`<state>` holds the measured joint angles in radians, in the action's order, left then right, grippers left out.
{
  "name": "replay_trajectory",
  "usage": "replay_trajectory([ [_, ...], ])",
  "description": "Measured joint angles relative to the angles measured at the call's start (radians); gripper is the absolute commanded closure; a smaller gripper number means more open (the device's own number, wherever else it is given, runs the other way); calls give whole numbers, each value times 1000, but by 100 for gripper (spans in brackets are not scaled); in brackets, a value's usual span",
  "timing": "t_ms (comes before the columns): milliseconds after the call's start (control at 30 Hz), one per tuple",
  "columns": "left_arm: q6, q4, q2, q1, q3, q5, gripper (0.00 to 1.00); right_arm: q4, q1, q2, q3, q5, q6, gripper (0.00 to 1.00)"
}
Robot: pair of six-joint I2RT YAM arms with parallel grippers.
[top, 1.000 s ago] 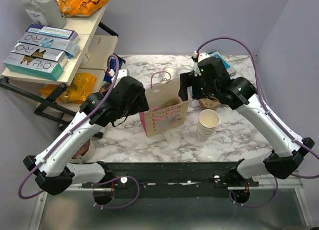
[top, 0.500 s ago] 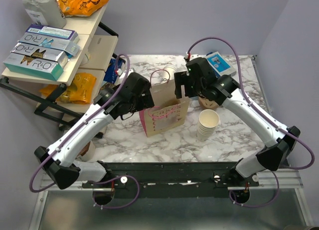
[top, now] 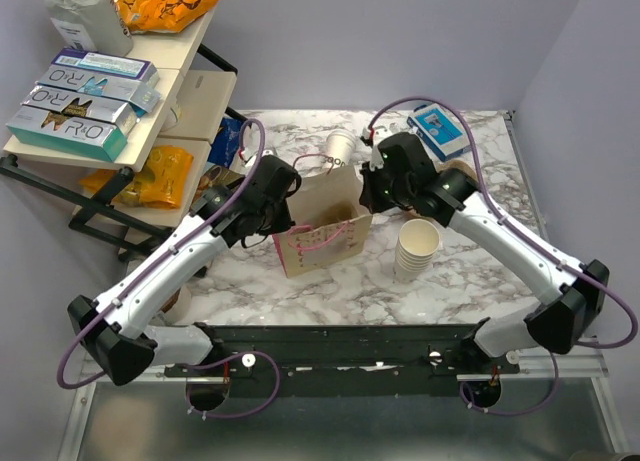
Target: Pack the takeout coffee
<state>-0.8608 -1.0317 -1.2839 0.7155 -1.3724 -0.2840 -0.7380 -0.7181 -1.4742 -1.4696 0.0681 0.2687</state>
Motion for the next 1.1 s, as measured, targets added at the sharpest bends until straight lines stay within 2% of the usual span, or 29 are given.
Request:
replay_trajectory([
  [167,8,22,95,41,68,11,99,129,0,157,159,-97,-77,99],
  [367,6,84,235,159,143,-84,100,386,-28,337,366,-203,-189,99],
  [500,17,139,308,221,219,-169,100,538,-43,366,456,-223,-226,95],
  [533,22,157,325,233,246,-181,100,559,-44,366,468,-221,-229,91],
  [700,31,242,398,262,370,-201,100,619,-49,366,523,-163,-225,89],
  [733,32,254,408,268,387,-201,100,625,-49,367,537,-151,-216,81],
  [800,46,298,433,283,428,-195,100,632,-49,370,568,-122,-193,74],
  [833,58,318,444,293,444,-190,100,631,-49,371,581,-111,-181,65],
  [1000,94,360,449,341,467,-180,100,610,-50,394,606,-78,-131,52],
  [1033,99,365,443,356,467,-182,100,599,-51,404,606,-72,-124,44],
  [1100,109,374,427,393,466,-188,100,570,-51,428,606,-61,-108,37],
])
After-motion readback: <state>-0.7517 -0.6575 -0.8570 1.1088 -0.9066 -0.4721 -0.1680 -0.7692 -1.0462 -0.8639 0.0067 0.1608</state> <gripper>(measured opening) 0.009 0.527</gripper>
